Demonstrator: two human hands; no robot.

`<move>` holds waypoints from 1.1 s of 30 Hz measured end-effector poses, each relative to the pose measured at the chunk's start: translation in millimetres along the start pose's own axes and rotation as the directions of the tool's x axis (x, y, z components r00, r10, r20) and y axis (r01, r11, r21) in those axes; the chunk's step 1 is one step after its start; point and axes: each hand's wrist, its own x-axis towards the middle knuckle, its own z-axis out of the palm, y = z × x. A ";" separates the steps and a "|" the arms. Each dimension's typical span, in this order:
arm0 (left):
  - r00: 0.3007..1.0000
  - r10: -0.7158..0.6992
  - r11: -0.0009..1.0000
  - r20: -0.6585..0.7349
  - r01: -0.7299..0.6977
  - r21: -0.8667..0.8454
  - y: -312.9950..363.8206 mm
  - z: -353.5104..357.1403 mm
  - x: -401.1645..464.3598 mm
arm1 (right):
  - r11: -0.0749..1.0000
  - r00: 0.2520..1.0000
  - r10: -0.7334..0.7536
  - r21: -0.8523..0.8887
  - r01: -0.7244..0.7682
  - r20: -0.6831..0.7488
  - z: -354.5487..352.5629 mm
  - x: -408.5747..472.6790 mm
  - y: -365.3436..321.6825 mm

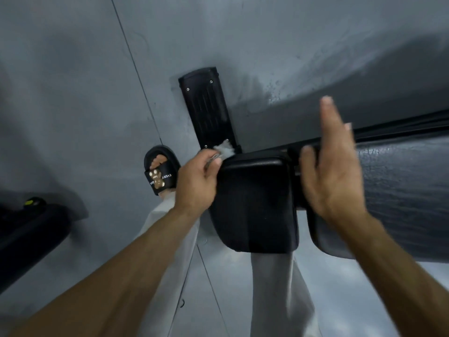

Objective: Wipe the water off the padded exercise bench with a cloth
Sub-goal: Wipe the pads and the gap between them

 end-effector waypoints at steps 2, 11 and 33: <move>0.986 0.131 0.990 0.100 -0.136 0.043 29.2 18.0 7.4 | 0.995 0.999 0.005 -0.100 -0.010 -0.050 -24.3 6.0 32.2; 0.955 0.182 0.939 0.236 -0.240 0.246 30.0 6.0 31.5 | 0.886 0.999 -0.042 -0.463 0.021 -0.034 -36.2 4.0 88.6; 0.724 0.300 0.818 0.621 -0.530 0.224 102.9 52.7 25.0 | 0.874 0.998 -0.053 -0.485 0.034 -0.026 -36.0 6.0 92.0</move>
